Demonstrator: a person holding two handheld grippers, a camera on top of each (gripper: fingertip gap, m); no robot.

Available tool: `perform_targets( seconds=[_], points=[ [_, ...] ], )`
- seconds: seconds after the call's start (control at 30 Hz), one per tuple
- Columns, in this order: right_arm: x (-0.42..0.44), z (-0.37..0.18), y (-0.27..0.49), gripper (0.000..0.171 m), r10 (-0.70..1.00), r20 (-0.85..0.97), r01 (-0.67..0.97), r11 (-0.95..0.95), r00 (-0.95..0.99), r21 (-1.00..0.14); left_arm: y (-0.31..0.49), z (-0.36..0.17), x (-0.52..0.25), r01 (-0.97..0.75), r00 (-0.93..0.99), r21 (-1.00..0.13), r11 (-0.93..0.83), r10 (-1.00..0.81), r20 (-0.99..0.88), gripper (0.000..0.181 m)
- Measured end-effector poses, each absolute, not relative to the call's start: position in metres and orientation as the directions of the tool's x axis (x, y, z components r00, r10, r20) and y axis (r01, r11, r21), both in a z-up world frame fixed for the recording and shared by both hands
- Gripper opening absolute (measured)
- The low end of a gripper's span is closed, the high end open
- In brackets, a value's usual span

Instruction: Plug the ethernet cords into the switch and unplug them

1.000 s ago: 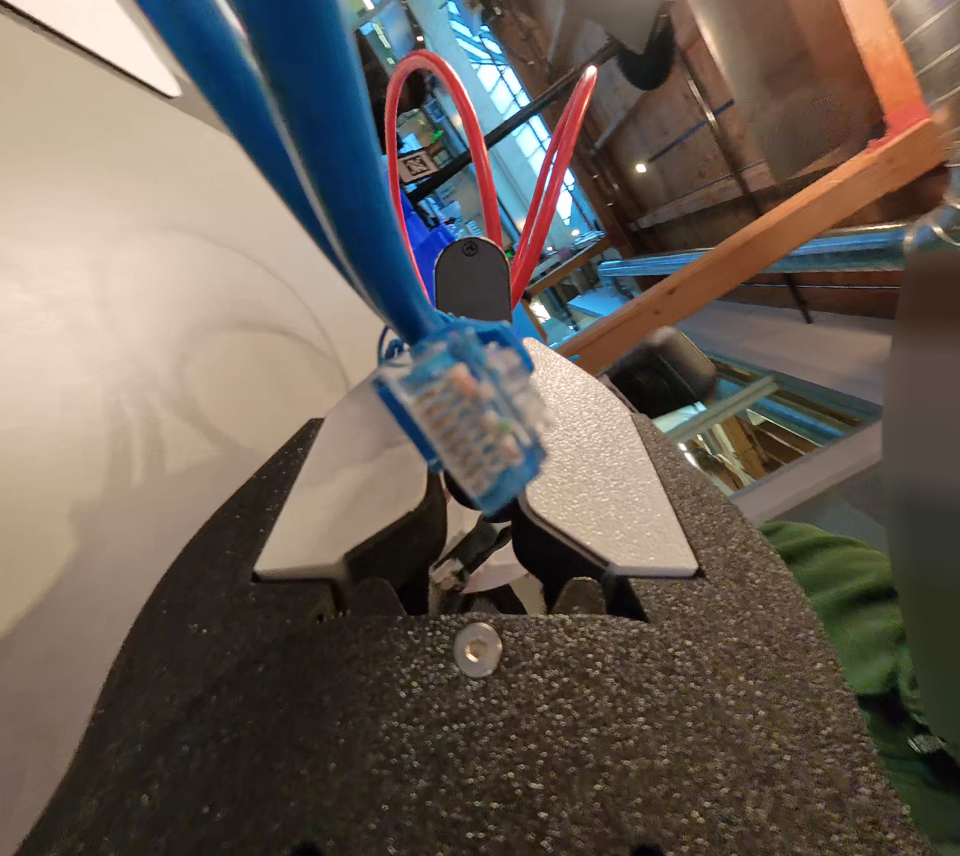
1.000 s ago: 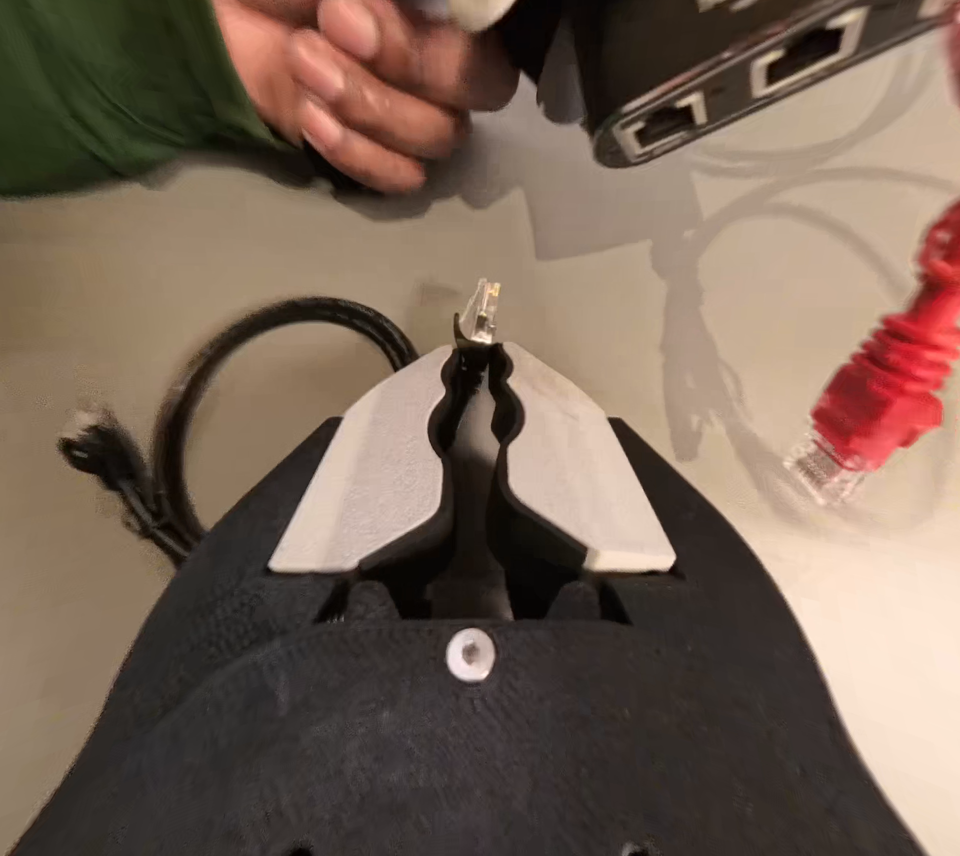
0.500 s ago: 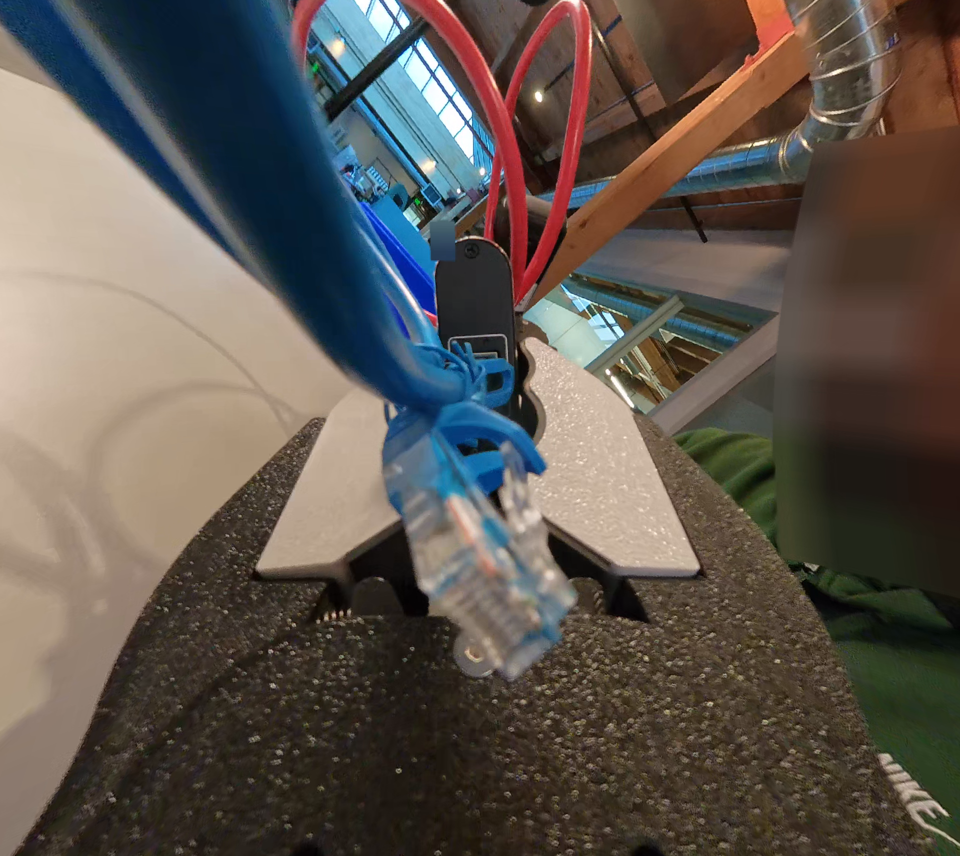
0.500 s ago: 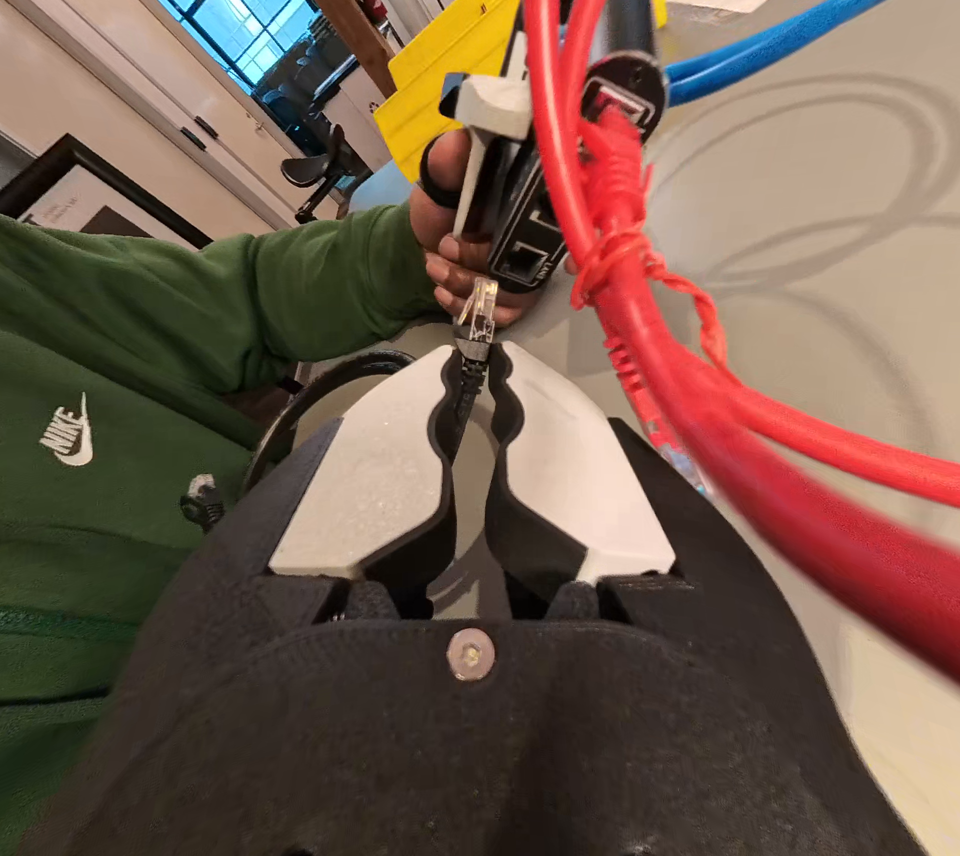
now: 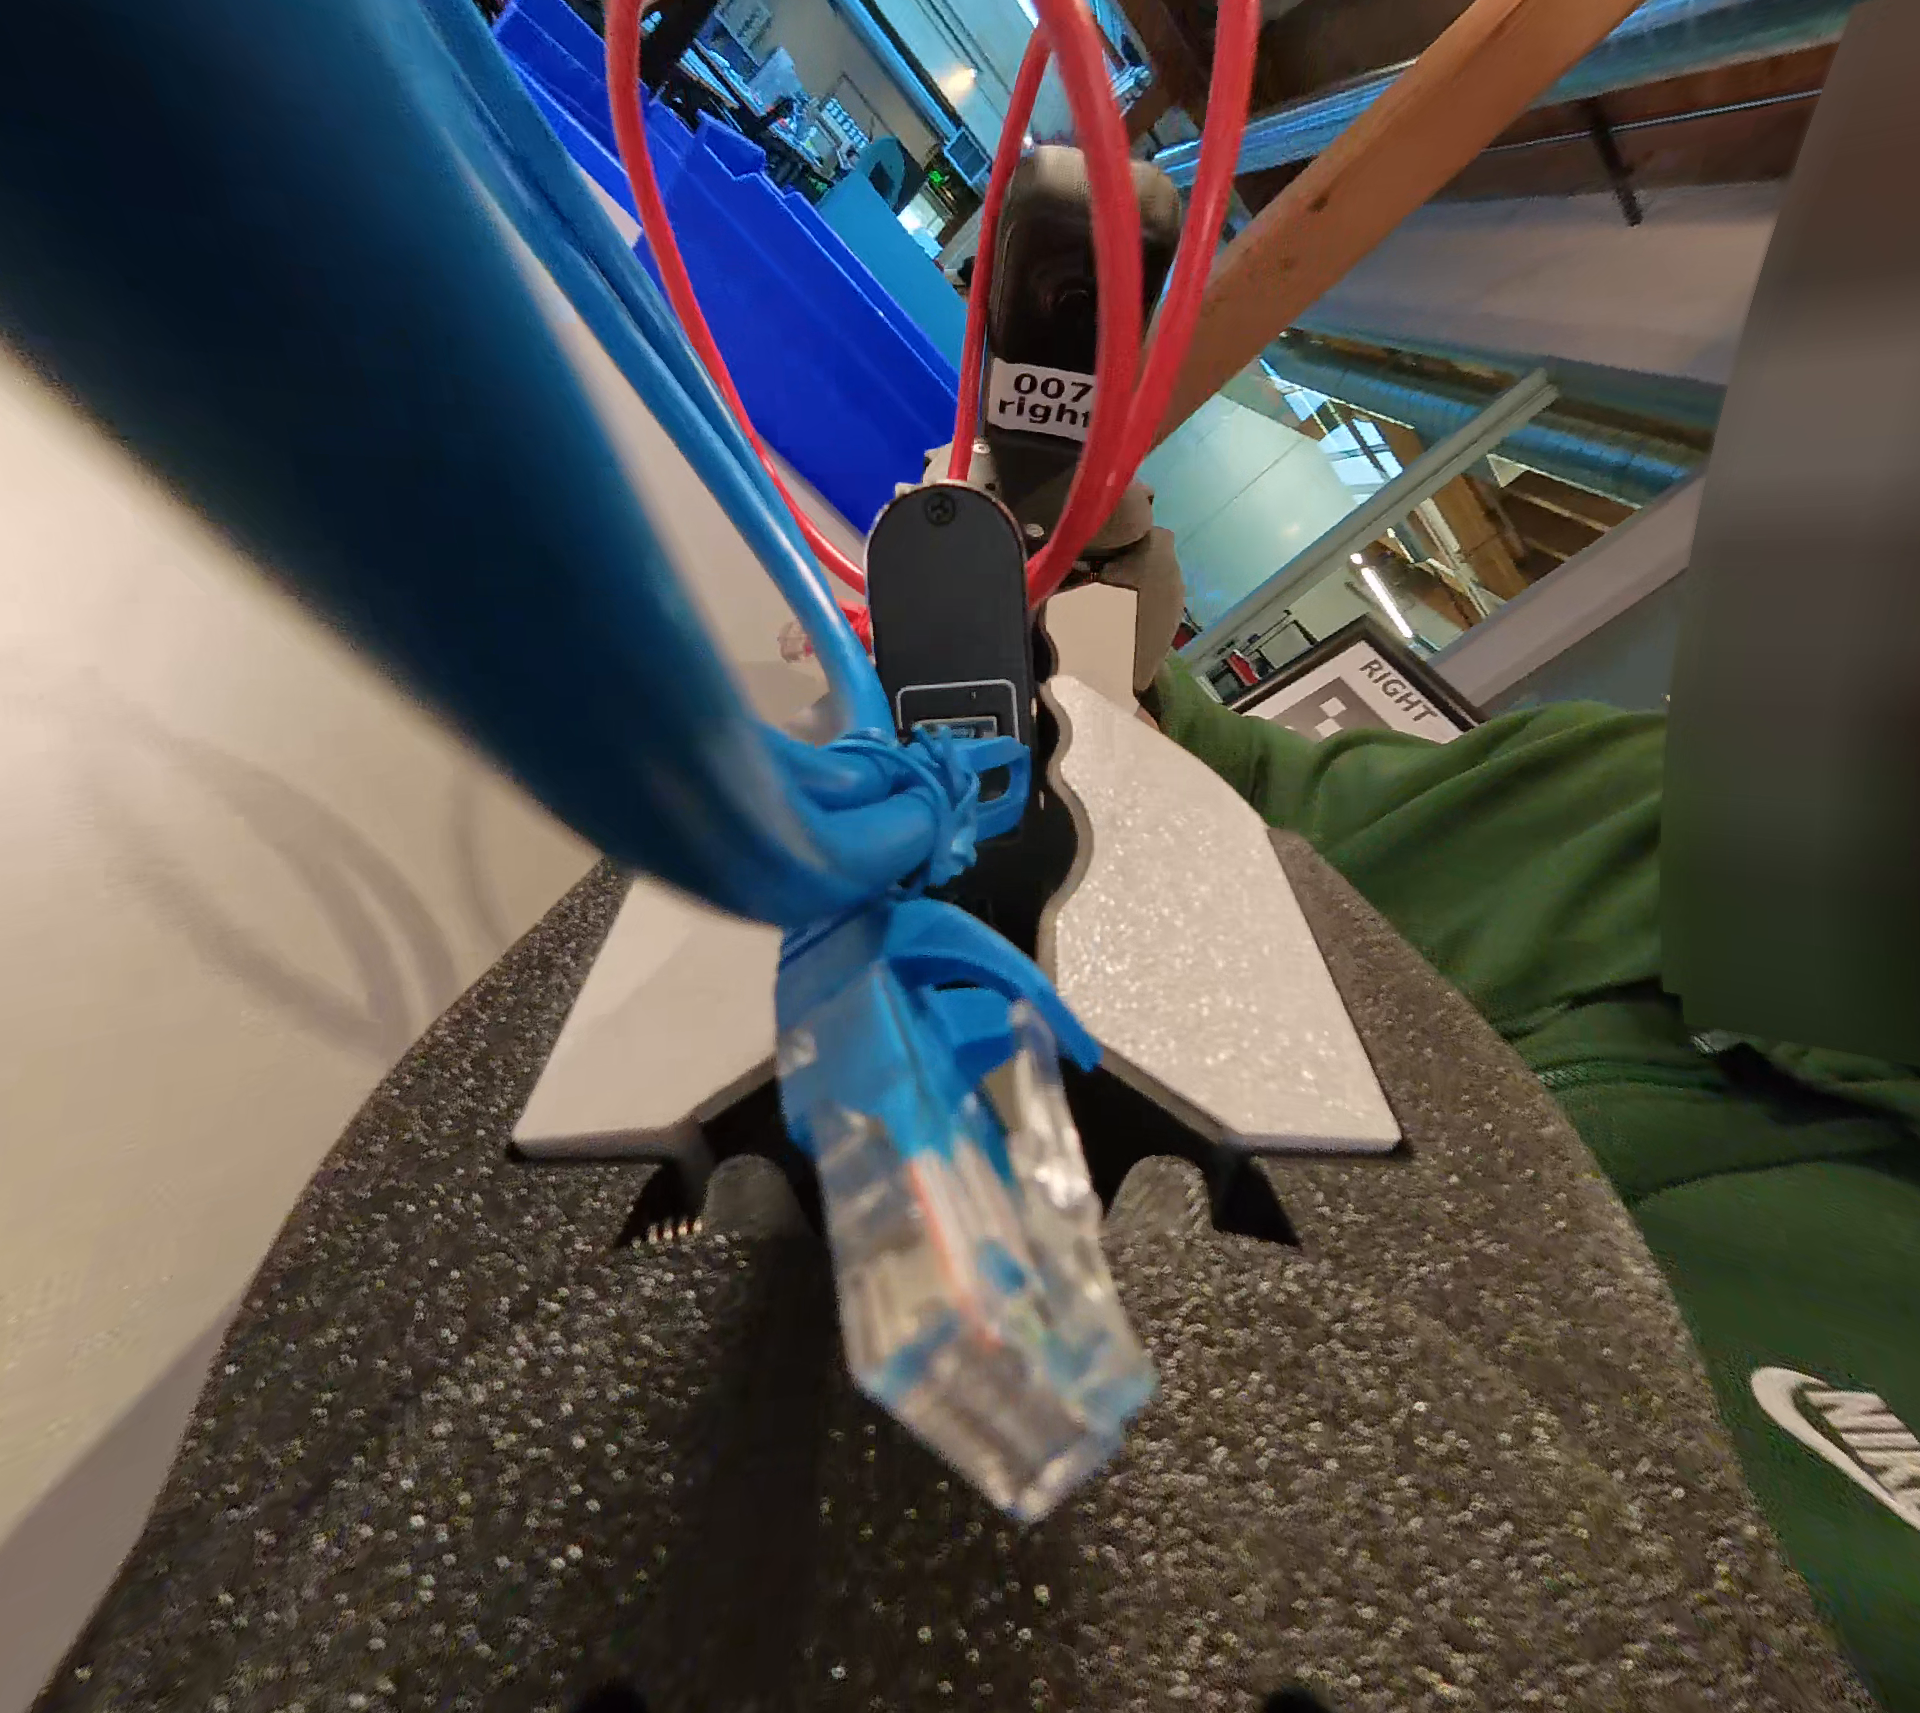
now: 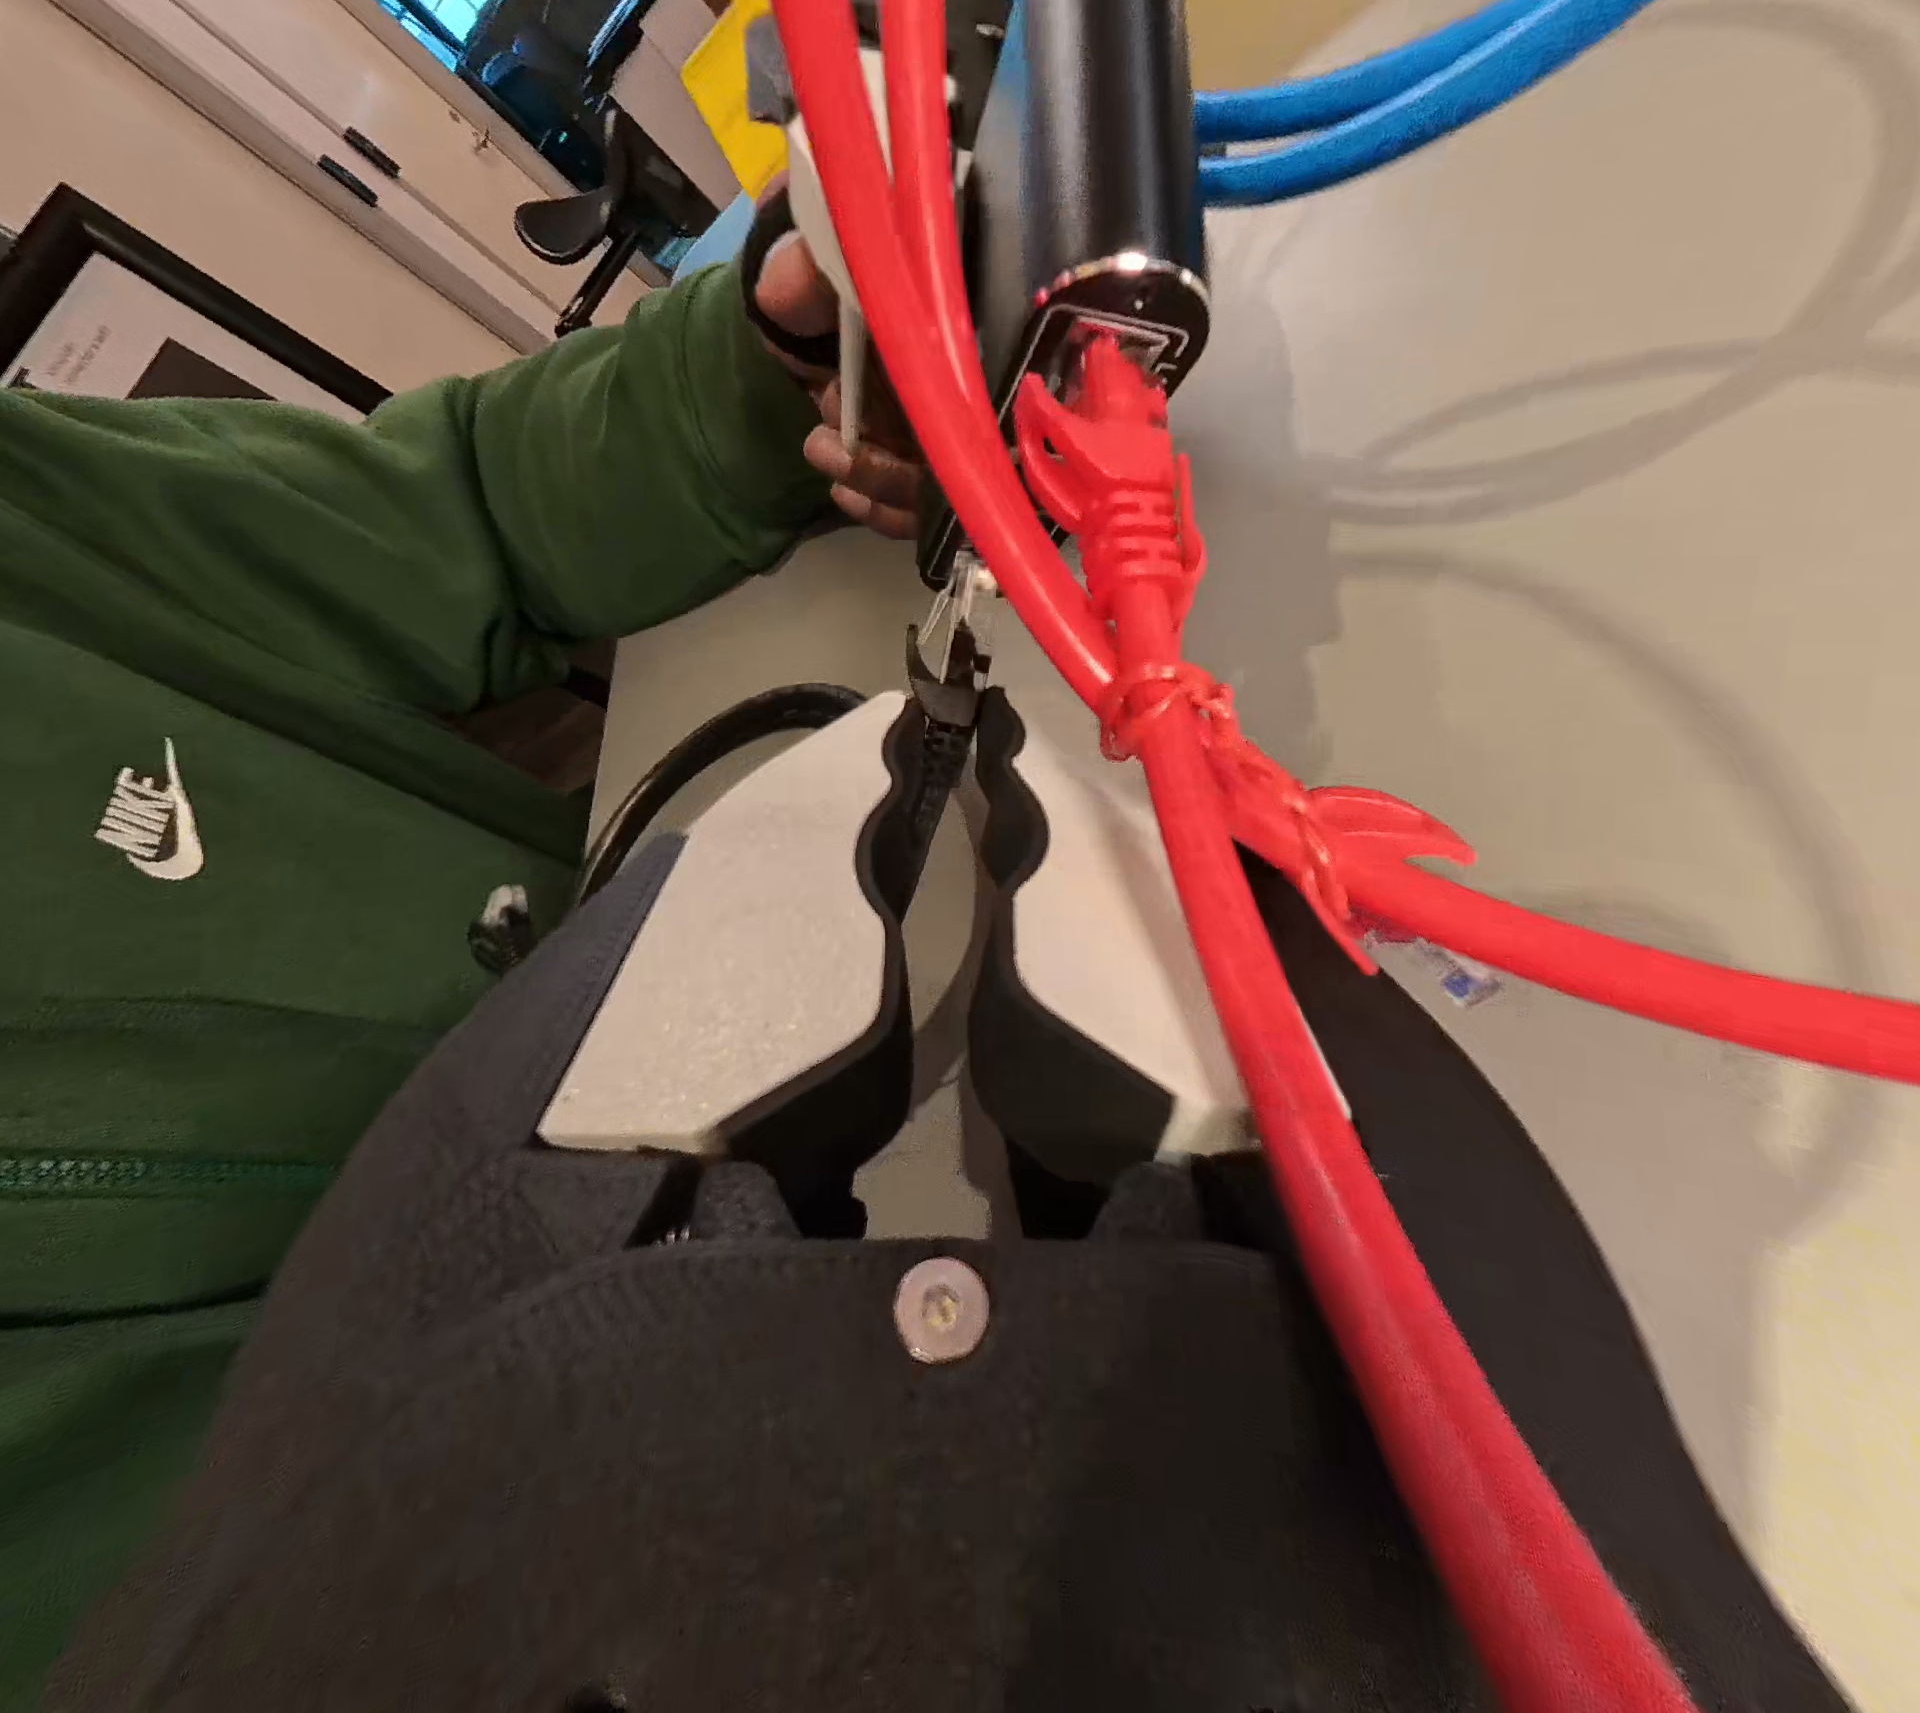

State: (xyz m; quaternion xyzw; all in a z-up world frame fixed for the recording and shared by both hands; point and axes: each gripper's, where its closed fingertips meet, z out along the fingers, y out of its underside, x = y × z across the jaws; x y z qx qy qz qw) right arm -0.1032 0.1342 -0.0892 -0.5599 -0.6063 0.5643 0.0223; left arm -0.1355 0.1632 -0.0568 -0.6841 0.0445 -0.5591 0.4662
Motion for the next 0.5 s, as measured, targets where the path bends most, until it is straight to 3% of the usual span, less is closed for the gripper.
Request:
perform_targets(
  seconds=[0.33,0.4,0.43,0.47,0.5],
  points=[
    [-0.093,-0.098,0.127,0.008,0.667,-0.633,0.712,-0.216,-0.392,-0.668,0.164,-0.058,-0.13,0.449,0.381,-0.692,-0.565,-0.58,0.72,0.028],
    [-0.097,-0.101,0.129,0.014,0.697,-0.614,0.707,-0.217,-0.37,-0.673,0.164,-0.061,-0.131,0.446,0.385,-0.68,-0.582,-0.562,0.732,0.026],
    [-0.097,-0.1,0.13,0.008,0.704,-0.605,0.699,-0.216,-0.372,-0.682,0.163,-0.061,-0.133,0.447,0.384,-0.679,-0.582,-0.561,0.733,0.027],
    [-0.097,-0.097,0.13,0.015,0.701,-0.605,0.691,-0.222,-0.378,-0.688,0.163,-0.06,-0.134,0.45,0.381,-0.682,-0.577,-0.566,0.731,0.027],
    [-0.097,-0.094,0.131,0.008,0.69,-0.615,0.689,-0.232,-0.381,-0.687,0.163,-0.059,-0.133,0.448,0.381,-0.686,-0.573,-0.572,0.726,0.029]
  ],
)
